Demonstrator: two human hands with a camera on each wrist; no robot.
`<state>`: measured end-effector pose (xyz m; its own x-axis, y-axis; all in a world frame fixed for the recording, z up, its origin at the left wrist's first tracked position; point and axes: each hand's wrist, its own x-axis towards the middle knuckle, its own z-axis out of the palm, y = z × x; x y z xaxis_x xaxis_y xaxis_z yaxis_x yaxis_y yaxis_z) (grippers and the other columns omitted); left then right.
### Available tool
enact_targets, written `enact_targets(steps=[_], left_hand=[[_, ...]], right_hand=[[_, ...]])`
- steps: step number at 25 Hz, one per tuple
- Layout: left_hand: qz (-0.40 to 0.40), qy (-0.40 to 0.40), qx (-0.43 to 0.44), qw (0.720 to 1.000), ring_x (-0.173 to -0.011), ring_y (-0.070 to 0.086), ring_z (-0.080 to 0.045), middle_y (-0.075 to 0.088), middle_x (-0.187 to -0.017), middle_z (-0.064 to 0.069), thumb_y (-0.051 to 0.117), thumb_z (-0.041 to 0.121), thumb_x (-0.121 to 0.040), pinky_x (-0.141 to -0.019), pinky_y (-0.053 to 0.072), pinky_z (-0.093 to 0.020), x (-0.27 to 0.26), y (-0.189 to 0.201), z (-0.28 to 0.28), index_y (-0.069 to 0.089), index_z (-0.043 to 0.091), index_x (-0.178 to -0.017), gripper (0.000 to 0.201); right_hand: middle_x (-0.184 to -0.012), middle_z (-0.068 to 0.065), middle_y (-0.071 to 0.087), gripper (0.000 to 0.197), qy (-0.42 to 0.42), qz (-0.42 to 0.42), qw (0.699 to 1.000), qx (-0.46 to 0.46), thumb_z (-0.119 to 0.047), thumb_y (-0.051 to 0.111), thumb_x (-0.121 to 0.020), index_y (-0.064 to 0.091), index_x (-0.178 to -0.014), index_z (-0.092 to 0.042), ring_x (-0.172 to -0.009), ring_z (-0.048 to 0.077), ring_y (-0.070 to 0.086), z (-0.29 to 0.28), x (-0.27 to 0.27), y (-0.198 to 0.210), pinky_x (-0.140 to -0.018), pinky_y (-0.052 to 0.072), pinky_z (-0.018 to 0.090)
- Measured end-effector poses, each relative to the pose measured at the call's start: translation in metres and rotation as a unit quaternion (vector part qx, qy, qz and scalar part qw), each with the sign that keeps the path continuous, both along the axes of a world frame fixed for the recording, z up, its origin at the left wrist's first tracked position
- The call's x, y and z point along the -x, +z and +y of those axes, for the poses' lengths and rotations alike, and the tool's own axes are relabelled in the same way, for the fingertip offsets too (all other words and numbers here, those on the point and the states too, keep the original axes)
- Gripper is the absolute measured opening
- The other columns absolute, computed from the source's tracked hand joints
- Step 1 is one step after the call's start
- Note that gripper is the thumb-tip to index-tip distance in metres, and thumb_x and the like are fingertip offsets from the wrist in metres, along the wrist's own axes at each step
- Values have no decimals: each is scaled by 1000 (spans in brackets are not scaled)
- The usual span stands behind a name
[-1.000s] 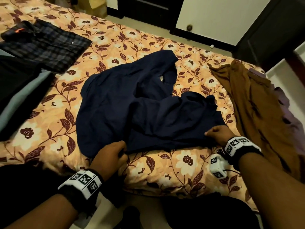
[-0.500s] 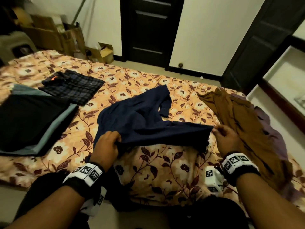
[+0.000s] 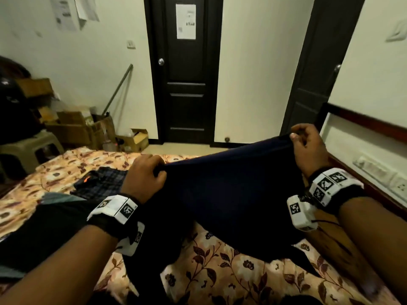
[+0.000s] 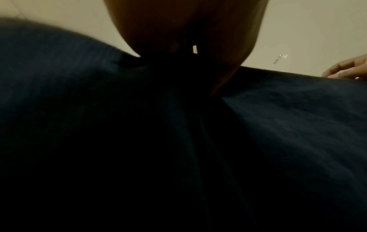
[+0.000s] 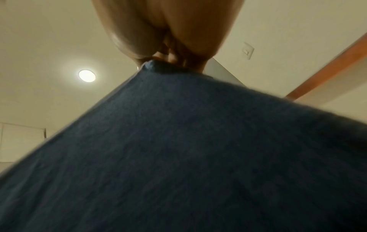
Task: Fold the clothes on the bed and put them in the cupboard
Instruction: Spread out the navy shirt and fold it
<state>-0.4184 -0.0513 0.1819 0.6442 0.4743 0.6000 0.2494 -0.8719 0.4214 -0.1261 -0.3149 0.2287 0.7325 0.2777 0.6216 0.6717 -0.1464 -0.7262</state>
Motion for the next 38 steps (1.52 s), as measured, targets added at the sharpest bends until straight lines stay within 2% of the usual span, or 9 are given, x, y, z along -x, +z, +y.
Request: enact_targets(steps=[4, 10, 15, 19, 22, 26, 29, 33, 38], left_hand=[[-26, 93, -85, 992, -84, 58, -40, 61, -90, -19, 69, 1, -76, -72, 49, -45, 4, 51, 40, 71, 5, -90, 15], [35, 30, 232, 972, -81, 62, -35, 64, -79, -17, 67, 27, -90, -68, 44, -36, -1, 27, 41, 66, 6, -83, 23], [381, 8, 124, 916, -90, 61, -23, 60, -96, -5, 69, 40, -87, -76, 49, -36, 13, -14, 40, 65, 25, -84, 16], [222, 53, 249, 941, -80, 63, -33, 64, -79, -15, 67, 20, -89, -65, 43, -34, 15, -36, 48, 63, 10, -81, 13], [191, 72, 276, 939, -85, 65, -27, 69, -92, -11, 66, 15, -88, -78, 50, -40, 6, -27, 63, 65, 20, -90, 5], [213, 121, 233, 941, -106, 61, -30, 66, -117, -13, 59, 2, -86, -95, 47, -41, -17, -15, 102, 68, 14, -116, 33], [263, 104, 193, 939, -104, 60, -29, 65, -116, -12, 59, 2, -86, -93, 48, -42, -45, -15, 134, 70, 15, -110, 30], [280, 158, 187, 928, -100, 62, -31, 67, -114, -9, 58, 9, -84, -87, 52, -43, -72, -8, 164, 67, 30, -106, 32], [352, 237, 231, 876, -78, 61, -31, 63, -86, -10, 58, 21, -83, -74, 52, -38, -83, -27, 181, 63, 17, -85, 7]], right_hand=[[-88, 4, 66, 10, -16, -80, 996, 31, -11, 60, -90, 66, -91, -20, -71, -6, 56, -2, -8, 61, -69, 41, 6], [-102, 14, 60, 15, -76, -77, 992, 68, -9, 48, -96, 60, -101, -3, -95, 26, 55, -2, -9, 73, -82, 38, 29], [-124, 22, 44, 26, -217, -30, 948, 230, -26, 43, -99, 58, -108, -7, -113, 43, 43, -19, -18, 31, -93, 35, 52], [-93, 20, 59, 44, -156, -17, 951, 267, -49, 32, -99, 54, -93, -10, -96, 41, 56, -26, -19, 3, -78, 37, 44], [-76, 2, 56, 66, -30, -14, 957, 287, -87, 28, -74, 47, -83, -24, -72, 28, 56, -33, -29, -4, -63, 42, 38], [-119, -6, 47, 70, 101, -58, 877, 467, -60, 68, -74, 42, -131, -28, -99, 13, 48, -21, -51, -18, -83, 43, 29], [-130, -7, 43, 65, 138, -182, 861, 453, -78, 44, -76, 40, -124, -35, -101, 14, 49, 6, -86, -34, -75, 45, 25], [-123, -2, 58, 30, 186, -258, 775, 546, -55, 46, -81, 56, -108, -46, -107, 18, 61, 44, -132, -50, -79, 56, 34], [-107, 13, 65, 12, 102, -250, 834, 481, -31, 81, -69, 76, -78, -25, -89, 36, 63, 78, -134, -81, -63, 52, 43]])
